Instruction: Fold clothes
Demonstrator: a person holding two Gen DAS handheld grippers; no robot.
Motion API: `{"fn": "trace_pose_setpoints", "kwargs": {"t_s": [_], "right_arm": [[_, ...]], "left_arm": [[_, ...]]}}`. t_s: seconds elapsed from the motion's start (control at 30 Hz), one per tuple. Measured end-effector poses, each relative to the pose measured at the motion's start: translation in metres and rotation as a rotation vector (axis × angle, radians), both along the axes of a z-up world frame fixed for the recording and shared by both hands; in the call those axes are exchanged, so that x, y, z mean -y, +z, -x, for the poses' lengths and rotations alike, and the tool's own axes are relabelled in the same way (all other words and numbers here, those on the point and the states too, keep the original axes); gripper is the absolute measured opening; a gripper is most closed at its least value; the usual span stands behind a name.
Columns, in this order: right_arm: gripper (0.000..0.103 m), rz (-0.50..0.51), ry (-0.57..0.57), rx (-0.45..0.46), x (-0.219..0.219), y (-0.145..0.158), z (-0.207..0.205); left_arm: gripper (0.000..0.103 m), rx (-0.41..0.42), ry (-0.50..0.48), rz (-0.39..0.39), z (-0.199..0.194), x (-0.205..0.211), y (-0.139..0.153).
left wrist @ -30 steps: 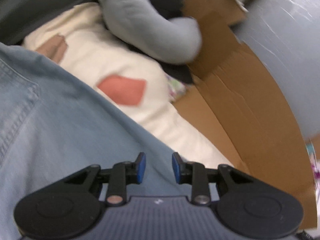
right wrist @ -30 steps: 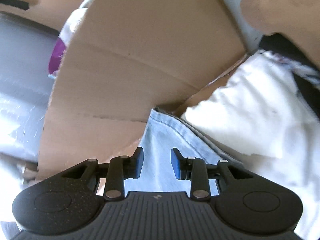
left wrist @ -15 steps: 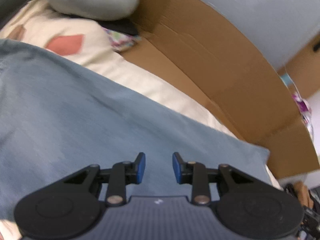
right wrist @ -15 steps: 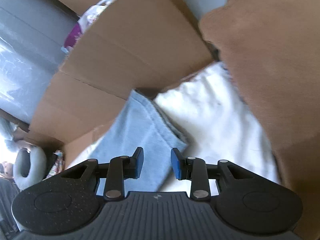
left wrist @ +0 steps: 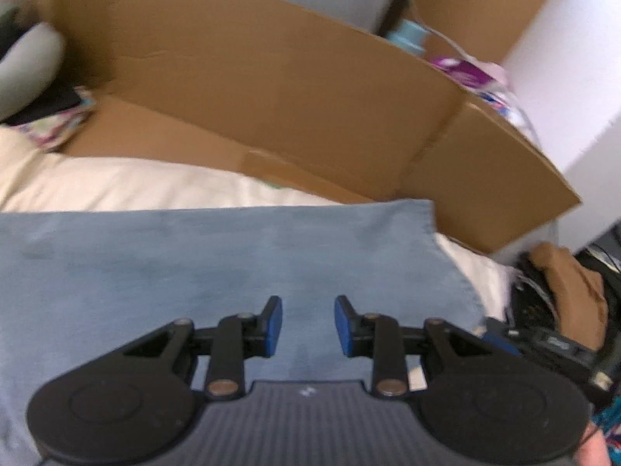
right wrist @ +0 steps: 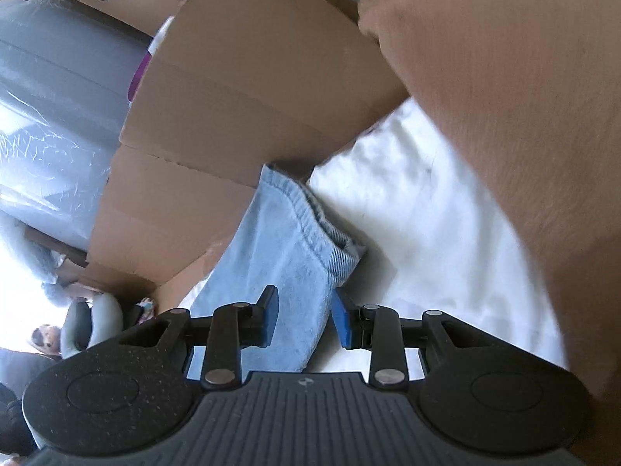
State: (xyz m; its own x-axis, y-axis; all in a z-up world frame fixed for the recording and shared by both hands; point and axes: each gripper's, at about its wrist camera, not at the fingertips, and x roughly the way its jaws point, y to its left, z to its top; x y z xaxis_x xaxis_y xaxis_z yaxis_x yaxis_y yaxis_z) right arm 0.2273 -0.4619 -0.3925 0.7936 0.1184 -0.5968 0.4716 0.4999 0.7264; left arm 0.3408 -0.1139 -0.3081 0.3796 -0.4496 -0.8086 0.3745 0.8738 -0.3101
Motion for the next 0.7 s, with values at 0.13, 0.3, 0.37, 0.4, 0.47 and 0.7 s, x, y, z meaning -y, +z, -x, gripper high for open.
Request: {"fn": "trace_pose_setpoints", "kwargs": {"t_s": [0.13, 0.3, 0.37, 0.4, 0.47, 0.7], "right_arm": [[0.032, 0.028, 0.014, 0.018, -0.001, 0.004, 0.006], [0.032, 0.109, 0.098, 0.026, -0.017, 0.012, 0.017], [0.032, 0.157, 0.16, 0.016, -0.025, 0.018, 0.02], [0.032, 0.185, 0.186, 0.014, -0.028, 0.022, 0.021], [0.032, 0.24, 0.236, 0.01, -0.033, 0.031, 0.023], [0.034, 0.304, 0.176, 0.042, -0.031, 0.034, 0.054]], "left_arm": [[0.031, -0.002, -0.053, -0.005, 0.009, 0.03, -0.011], [0.031, -0.011, -0.155, -0.015, 0.021, 0.065, -0.026], [0.031, -0.002, -0.201, -0.018, 0.026, 0.077, -0.029], [0.031, 0.004, -0.22, -0.03, 0.029, 0.083, -0.032], [0.033, 0.024, -0.254, -0.059, 0.036, 0.095, -0.037], [0.078, 0.097, -0.391, -0.106, 0.06, 0.123, -0.055]]}}
